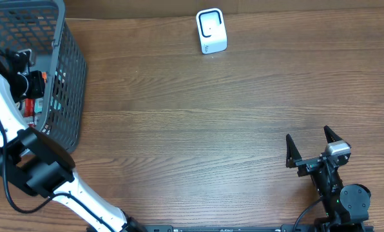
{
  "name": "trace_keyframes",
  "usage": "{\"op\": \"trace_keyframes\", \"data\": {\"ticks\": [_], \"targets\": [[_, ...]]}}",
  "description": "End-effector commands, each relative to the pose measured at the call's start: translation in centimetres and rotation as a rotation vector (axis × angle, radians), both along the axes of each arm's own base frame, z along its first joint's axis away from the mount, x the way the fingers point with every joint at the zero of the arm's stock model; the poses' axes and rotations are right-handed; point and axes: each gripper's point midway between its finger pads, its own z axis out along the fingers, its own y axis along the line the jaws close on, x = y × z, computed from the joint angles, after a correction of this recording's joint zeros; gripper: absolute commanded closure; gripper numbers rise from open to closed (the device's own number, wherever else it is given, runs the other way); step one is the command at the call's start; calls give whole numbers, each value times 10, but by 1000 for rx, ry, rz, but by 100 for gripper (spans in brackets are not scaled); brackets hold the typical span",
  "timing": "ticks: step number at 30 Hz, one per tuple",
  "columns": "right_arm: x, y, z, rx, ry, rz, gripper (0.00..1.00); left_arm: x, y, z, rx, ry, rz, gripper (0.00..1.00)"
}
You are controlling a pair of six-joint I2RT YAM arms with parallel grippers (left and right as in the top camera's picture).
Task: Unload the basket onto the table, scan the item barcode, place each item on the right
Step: 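Reach the left gripper into the grey basket and grasp a snack packet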
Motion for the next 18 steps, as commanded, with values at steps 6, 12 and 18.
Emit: {"op": "trace_keyframes", "data": {"ticks": [6, 12, 18], "targets": [[0, -1, -2, -5, -2, -3, 0, 4, -1, -53, -74, 72, -29, 0], [0, -1, -2, -5, -2, -3, 0, 4, -1, -68, -93, 96, -29, 9], [0, -1, -2, -5, -2, -3, 0, 6, 0, -68, -87, 88, -29, 28]]}}
